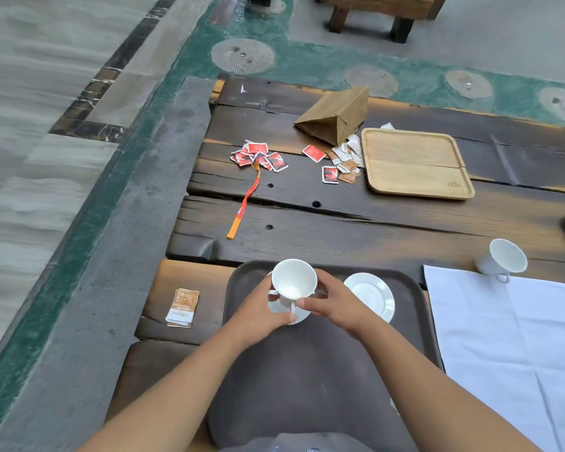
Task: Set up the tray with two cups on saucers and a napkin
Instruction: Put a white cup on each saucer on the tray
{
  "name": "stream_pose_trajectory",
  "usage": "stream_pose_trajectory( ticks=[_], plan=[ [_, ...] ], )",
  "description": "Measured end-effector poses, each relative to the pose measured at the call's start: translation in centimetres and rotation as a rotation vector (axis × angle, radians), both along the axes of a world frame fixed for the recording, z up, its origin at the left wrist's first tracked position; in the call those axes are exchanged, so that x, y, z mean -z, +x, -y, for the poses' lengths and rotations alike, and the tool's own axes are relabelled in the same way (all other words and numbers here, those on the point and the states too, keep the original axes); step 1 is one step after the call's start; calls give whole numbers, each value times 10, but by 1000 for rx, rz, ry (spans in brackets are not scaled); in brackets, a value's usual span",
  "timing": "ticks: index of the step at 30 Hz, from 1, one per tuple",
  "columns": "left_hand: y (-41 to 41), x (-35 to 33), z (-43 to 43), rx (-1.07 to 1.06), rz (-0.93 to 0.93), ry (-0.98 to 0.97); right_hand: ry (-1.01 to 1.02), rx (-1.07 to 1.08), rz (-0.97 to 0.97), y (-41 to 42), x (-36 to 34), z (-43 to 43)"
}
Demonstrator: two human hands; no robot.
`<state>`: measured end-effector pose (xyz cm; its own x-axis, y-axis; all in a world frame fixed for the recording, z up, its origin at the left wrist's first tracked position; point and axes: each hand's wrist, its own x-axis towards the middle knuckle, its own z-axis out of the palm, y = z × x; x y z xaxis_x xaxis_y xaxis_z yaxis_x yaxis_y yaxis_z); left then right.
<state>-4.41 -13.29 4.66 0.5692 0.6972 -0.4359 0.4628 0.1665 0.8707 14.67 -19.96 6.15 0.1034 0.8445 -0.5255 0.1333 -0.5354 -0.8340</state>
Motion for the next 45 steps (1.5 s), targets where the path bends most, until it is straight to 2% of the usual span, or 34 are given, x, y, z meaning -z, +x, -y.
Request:
stream_pose_trajectory(
  ticks=[17, 45],
  plan=[
    [6, 32, -5, -12, -73, 33, 22, 19, 20, 0, 34, -6],
    [-4, 46, 0, 7, -102, 69, 19, -34, 65, -1, 46, 3]
  ],
)
